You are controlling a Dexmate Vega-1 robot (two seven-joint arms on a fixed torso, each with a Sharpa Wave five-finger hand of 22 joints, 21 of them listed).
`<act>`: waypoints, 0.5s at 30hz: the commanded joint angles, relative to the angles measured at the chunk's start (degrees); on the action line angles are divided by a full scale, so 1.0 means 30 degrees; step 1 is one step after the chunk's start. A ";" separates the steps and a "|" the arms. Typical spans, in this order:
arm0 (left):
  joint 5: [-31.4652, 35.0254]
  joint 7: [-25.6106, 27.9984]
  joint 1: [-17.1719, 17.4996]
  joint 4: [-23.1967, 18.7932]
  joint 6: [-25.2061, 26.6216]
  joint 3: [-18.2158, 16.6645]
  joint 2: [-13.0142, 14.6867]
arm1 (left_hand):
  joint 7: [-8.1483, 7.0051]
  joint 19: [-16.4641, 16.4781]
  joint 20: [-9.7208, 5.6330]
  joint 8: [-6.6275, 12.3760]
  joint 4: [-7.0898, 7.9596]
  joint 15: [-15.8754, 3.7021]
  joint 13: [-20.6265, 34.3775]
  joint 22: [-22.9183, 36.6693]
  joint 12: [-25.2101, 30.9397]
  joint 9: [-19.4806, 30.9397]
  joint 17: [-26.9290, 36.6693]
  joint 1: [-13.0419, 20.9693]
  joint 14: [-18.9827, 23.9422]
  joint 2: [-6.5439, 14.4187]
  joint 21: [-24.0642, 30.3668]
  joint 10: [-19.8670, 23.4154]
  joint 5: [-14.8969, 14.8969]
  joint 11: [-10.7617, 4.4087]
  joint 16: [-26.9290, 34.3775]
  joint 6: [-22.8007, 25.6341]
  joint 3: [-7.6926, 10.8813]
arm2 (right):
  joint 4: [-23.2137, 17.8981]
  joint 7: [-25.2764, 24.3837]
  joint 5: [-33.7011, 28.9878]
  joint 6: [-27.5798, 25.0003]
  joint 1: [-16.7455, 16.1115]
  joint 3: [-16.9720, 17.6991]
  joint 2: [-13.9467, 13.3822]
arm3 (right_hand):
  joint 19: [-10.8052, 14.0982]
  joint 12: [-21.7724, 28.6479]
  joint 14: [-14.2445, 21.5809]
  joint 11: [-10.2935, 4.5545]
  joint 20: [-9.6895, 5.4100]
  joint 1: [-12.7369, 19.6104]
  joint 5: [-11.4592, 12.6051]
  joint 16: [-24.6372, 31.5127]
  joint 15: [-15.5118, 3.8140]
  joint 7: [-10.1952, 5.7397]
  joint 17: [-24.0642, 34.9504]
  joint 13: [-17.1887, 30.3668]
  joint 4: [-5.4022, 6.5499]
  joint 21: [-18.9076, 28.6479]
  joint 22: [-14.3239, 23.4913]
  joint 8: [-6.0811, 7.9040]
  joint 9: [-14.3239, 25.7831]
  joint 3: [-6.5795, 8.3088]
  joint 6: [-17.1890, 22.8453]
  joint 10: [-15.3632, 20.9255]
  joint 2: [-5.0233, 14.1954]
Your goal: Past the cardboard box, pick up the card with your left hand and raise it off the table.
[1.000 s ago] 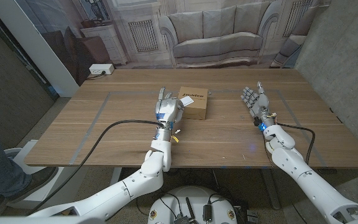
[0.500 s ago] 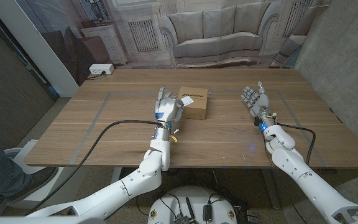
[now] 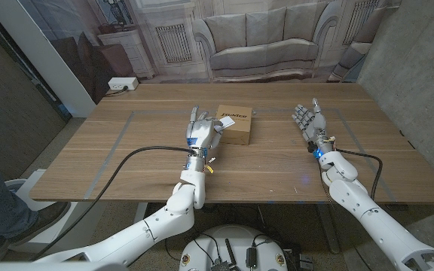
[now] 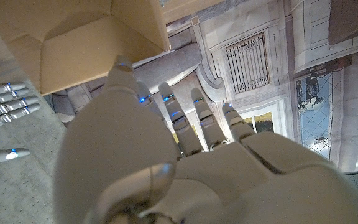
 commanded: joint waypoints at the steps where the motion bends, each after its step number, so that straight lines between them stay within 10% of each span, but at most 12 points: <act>1: 0.0147 -0.0254 0.0252 -0.0255 0.0374 -0.0089 0.0101 | 0.0017 -0.0186 0.0132 -0.0047 -0.0015 -0.2507 0.0057 0.0117 -0.0111 0.0086 0.0077 0.0012 -0.0271 -0.0091 -0.0028 -0.0328 0.0222 0.0022 -0.0022 -0.0149 -0.0099 | 0.0033 0.0054 -0.0056 -0.0079 0.0149 -0.0130 0.0044 | 0.0137 -0.0047 0.0152 -0.0005 -0.0037 0.0091 -0.0036 0.0049 -0.0018 0.0011 0.0106 0.0065 0.0016 -0.0005 0.0111 -0.0021 0.0095 -0.0043 0.0141 0.0077 0.0125; 15: 0.0180 -0.0035 0.0197 0.0147 0.0405 -0.0058 -0.0007 | 0.0045 -0.0215 0.0196 -0.0048 -0.0013 -0.2469 0.0083 0.0120 -0.0047 0.0108 0.0091 0.0066 -0.0384 -0.0045 -0.0015 -0.0594 0.0310 0.0008 0.0018 -0.0195 -0.0085 | 0.0029 -0.0044 -0.0111 -0.0144 0.0169 -0.0206 0.0075 | 0.0158 -0.0054 0.0167 0.0018 -0.0032 0.0109 -0.0038 0.0049 0.0013 -0.0006 0.0103 0.0065 -0.0003 -0.0039 0.0113 -0.0026 0.0095 -0.0040 0.0128 0.0070 0.0152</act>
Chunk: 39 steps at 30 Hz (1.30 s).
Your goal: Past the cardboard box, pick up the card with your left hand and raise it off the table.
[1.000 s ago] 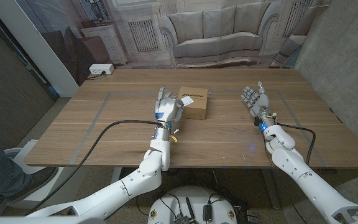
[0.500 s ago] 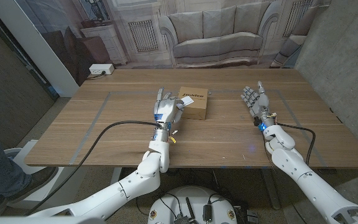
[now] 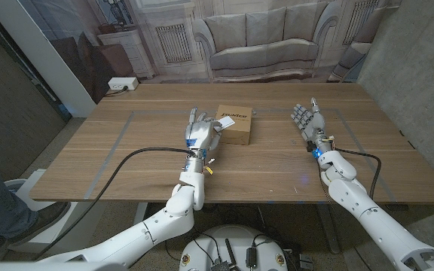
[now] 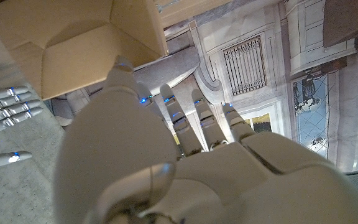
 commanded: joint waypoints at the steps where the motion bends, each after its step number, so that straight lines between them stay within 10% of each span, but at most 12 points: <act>1: 0.0052 0.0135 -0.0013 0.0283 0.0075 0.0001 -0.0060 | 0.0035 -0.0120 0.0100 -0.0061 -0.0012 -0.2566 0.0089 0.0019 -0.0035 0.0113 0.0093 0.0071 -0.0082 -0.0036 -0.0014 -0.0142 0.0172 -0.0067 0.0029 -0.0023 -0.0082 | 0.0038 -0.0048 -0.0047 -0.0082 0.0066 -0.0080 0.0063 | 0.0163 -0.0053 0.0167 0.0019 -0.0042 0.0056 -0.0038 0.0049 0.0012 0.0006 0.0103 0.0065 -0.0005 -0.0039 0.0114 -0.0023 0.0095 -0.0042 0.0137 0.0074 0.0102; 39: -0.0768 0.0994 -0.0729 0.1766 -0.0497 0.0175 -0.0737 | 0.0103 -0.0069 0.0155 0.0193 0.0004 -0.2552 0.0158 0.0022 0.0197 0.0184 0.0096 0.0224 -0.0073 0.0131 0.0051 -0.0117 0.0315 -0.0080 0.0167 0.0458 -0.0031 | 0.0161 -0.0143 0.0001 -0.0322 0.0160 -0.0095 0.0058 | 0.0237 -0.0028 0.0243 -0.0014 -0.0014 0.0040 -0.0051 0.0064 0.0001 -0.0017 0.0106 0.0064 -0.0033 -0.0116 0.0120 -0.0019 0.0095 -0.0078 0.0151 0.0168 0.0129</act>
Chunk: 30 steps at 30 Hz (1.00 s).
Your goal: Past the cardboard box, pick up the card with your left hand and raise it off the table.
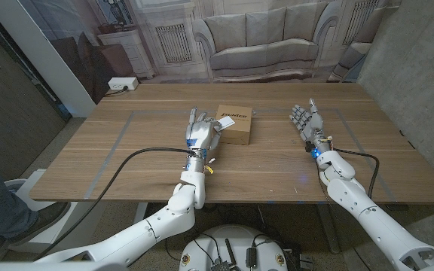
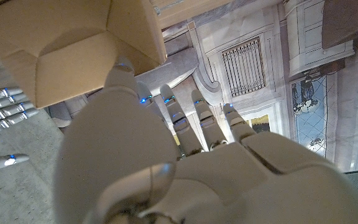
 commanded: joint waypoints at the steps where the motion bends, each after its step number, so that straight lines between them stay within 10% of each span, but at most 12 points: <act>1: -0.0351 0.0301 -0.0224 0.0547 -0.0110 0.0056 -0.0276 | -0.0008 0.0010 0.0068 0.0232 -0.0003 -0.2443 0.0074 0.0026 0.0131 0.0113 0.0100 0.0243 0.0043 0.0143 0.0056 0.0065 0.0115 -0.0009 0.0164 0.0419 -0.0020 | 0.0027 -0.0058 0.0050 -0.0130 0.0036 0.0015 -0.0017 | 0.0240 -0.0030 0.0259 -0.0031 -0.0011 0.0040 -0.0051 0.0070 -0.0001 -0.0013 0.0106 0.0064 0.0019 -0.0120 0.0023 -0.0020 0.0094 -0.0026 0.0149 0.0166 0.0131; 30: -0.1064 0.1610 -0.0414 0.1086 -0.0782 -0.0046 -0.0402 | 0.0424 0.0787 -0.0316 0.1503 0.0149 -0.2753 0.0071 0.0021 0.0620 -0.0073 0.0044 0.0627 0.1695 0.0868 0.0248 0.3375 -0.0591 -0.0010 0.0483 0.4000 0.0284 | -0.0225 -0.0160 0.0096 0.0005 -0.0253 0.0128 -0.0033 | 0.0284 -0.0006 0.0297 0.0028 0.0010 0.0007 -0.0058 0.0068 -0.0030 -0.0005 0.0110 0.0064 0.0007 -0.0175 0.0027 0.0012 0.0094 -0.0066 0.0243 0.0262 0.0142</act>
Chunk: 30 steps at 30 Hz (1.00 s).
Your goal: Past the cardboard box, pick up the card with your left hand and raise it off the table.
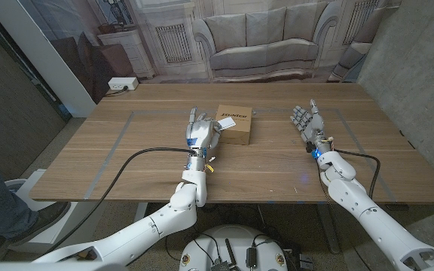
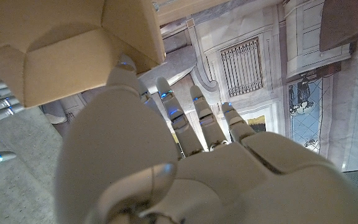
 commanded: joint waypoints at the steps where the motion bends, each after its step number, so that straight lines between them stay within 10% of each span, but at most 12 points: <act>1: -0.0283 0.0624 0.0037 0.0135 -0.0315 -0.0143 0.0036 | 0.0172 0.0189 -0.0012 0.0207 -0.0005 -0.2766 0.0033 0.0071 0.0112 -0.0033 0.0046 0.0112 0.0409 0.0198 0.0142 0.0596 -0.0162 0.0024 0.0178 0.0548 0.0129 | -0.0197 -0.0035 -0.0011 0.0163 -0.0142 0.0033 0.0012 | 0.0072 -0.0007 0.0190 0.0076 0.0009 -0.0046 -0.0059 0.0068 0.0074 0.0006 0.0110 0.0065 0.0006 -0.0052 0.0031 0.0008 0.0095 -0.0070 0.0235 0.0193 0.0090; 30: -0.0826 0.3349 0.0077 0.1140 -0.0412 -0.0680 -0.0850 | 0.0498 0.1186 0.0174 0.0204 0.0111 -0.2662 -0.0026 0.0064 -0.0046 -0.0112 -0.0010 0.0315 0.1981 0.0439 0.0336 0.2015 -0.0512 0.0028 0.0292 0.1642 0.0346 | 0.0307 0.0423 -0.0053 0.0291 0.0438 -0.0143 0.0243 | 0.0129 -0.0001 0.0249 0.0092 0.0047 -0.0126 -0.0064 0.0072 0.0090 -0.0003 0.0116 0.0064 0.0003 -0.0098 0.0034 -0.0001 0.0094 -0.0151 0.0248 0.0253 0.0052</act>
